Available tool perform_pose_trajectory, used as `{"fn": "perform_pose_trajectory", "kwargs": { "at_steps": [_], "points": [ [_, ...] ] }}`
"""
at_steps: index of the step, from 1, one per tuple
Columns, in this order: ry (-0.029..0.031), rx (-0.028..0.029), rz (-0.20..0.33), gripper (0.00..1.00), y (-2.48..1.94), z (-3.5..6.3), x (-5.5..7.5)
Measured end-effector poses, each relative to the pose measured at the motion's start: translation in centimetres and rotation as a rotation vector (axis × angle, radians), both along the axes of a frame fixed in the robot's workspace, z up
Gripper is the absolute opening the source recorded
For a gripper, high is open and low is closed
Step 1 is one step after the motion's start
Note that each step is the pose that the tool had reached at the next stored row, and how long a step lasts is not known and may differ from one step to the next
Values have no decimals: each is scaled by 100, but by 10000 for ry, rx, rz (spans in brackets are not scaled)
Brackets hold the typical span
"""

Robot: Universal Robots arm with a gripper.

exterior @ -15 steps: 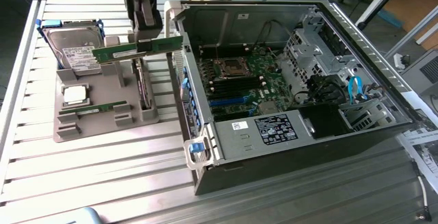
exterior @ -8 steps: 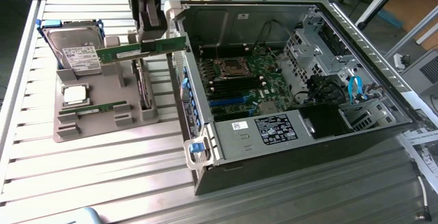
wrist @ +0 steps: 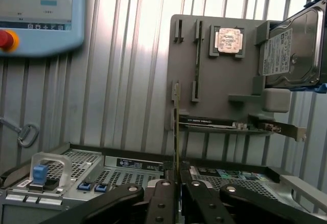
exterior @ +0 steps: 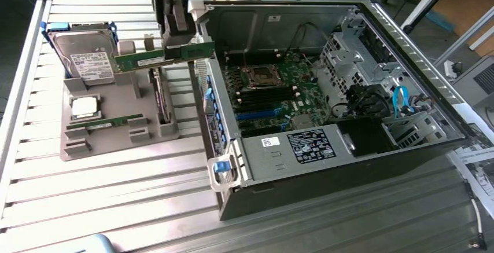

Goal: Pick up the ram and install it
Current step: 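Pick up the ram and move it above insertion slot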

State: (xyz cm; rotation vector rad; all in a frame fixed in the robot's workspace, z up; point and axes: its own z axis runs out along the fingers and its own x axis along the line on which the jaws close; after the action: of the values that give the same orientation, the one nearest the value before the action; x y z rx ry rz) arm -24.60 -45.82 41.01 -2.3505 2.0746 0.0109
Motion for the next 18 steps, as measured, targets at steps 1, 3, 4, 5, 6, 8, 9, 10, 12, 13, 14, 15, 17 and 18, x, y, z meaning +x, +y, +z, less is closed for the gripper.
{"fn": "perform_pose_trajectory", "kwargs": {
  "at_steps": [1,3,4,5,6,8,9,10,12,13,14,15,17,18],
  "points": [
    [-1,1,0,14,0,-2,9],
    [0,0,0,14,0,-5,27],
    [0,0,0,14,0,-6,35],
    [0,0,0,14,0,-8,42],
    [0,0,0,14,0,-9,50],
    [0,0,0,14,0,-12,64],
    [0,0,0,14,0,-13,73],
    [0,0,0,14,0,-15,79],
    [-1,0,0,14,0,-17,92],
    [-1,0,0,14,0,-19,99],
    [0,0,0,14,0,-20,105],
    [0,1,0,14,0,-21,111],
    [-1,1,0,14,0,-24,127],
    [-1,1,0,14,0,-25,133]
  ]
}}
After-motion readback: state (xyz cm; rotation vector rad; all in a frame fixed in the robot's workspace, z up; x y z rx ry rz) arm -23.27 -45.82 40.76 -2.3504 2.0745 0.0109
